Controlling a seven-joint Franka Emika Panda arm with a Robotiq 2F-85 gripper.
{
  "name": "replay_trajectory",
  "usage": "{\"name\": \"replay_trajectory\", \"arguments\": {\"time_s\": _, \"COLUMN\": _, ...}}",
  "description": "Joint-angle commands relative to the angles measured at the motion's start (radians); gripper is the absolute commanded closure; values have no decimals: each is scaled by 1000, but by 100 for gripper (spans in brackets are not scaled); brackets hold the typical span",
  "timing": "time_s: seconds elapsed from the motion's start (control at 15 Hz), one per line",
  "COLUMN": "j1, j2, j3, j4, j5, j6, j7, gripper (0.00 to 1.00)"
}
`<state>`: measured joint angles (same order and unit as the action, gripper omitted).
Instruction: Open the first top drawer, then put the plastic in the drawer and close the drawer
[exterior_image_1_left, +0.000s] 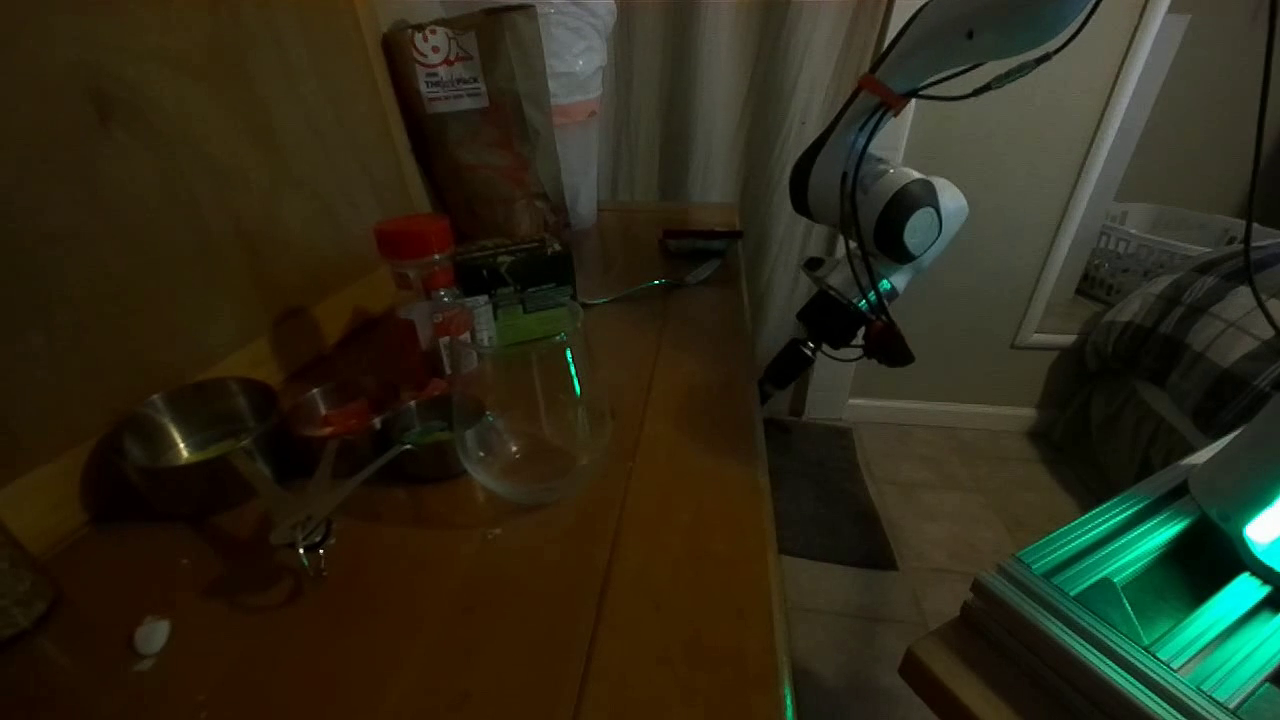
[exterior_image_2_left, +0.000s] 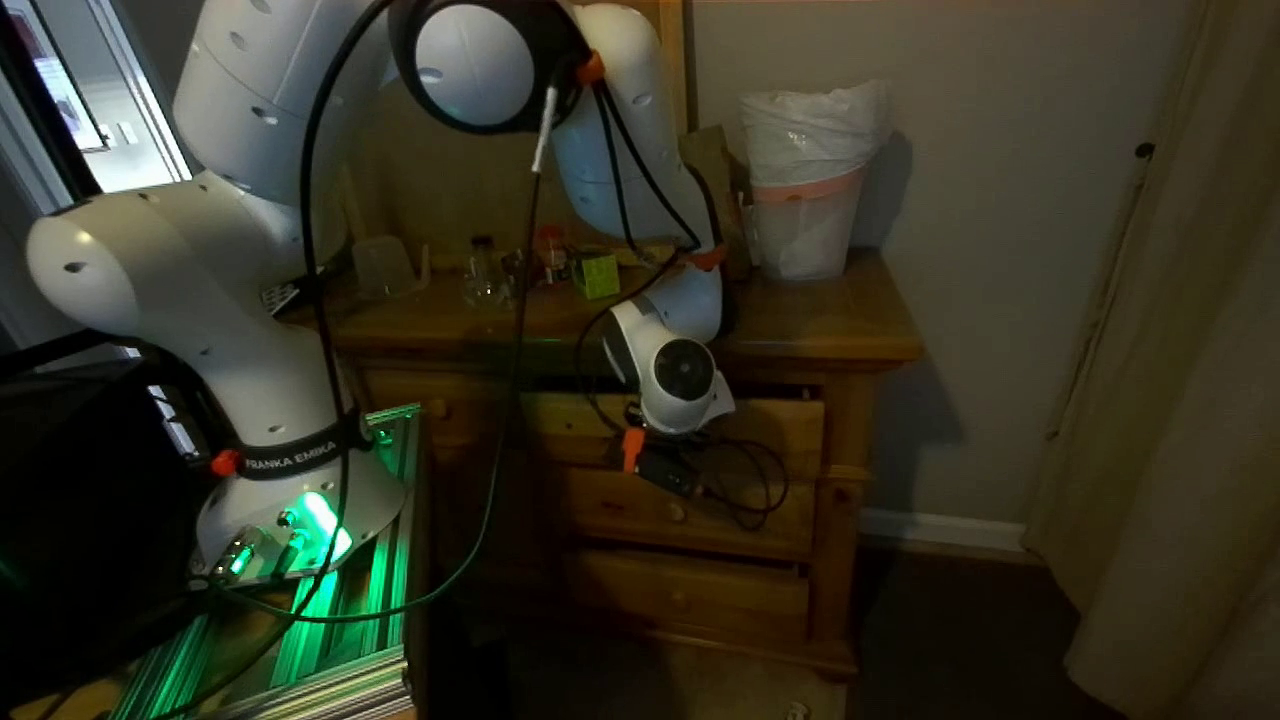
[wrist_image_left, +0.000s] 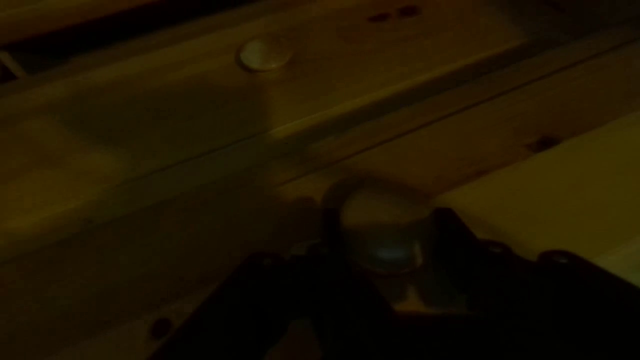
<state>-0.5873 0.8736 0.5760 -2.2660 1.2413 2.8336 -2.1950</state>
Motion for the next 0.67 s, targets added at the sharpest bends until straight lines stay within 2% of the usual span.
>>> {"name": "replay_trajectory", "arguments": {"time_s": 0.0, "j1": 42, "j2": -91, "j3": -57, "j4": -44, "j5": -14, "j6": 92, "j7": 81, "gripper": 75}}
{"name": "replay_trajectory", "arguments": {"time_s": 0.6, "j1": 207, "j2": -170, "j3": -166, "j4": -91, "j5": -57, "j6": 173, "j7": 237, "gripper": 75}}
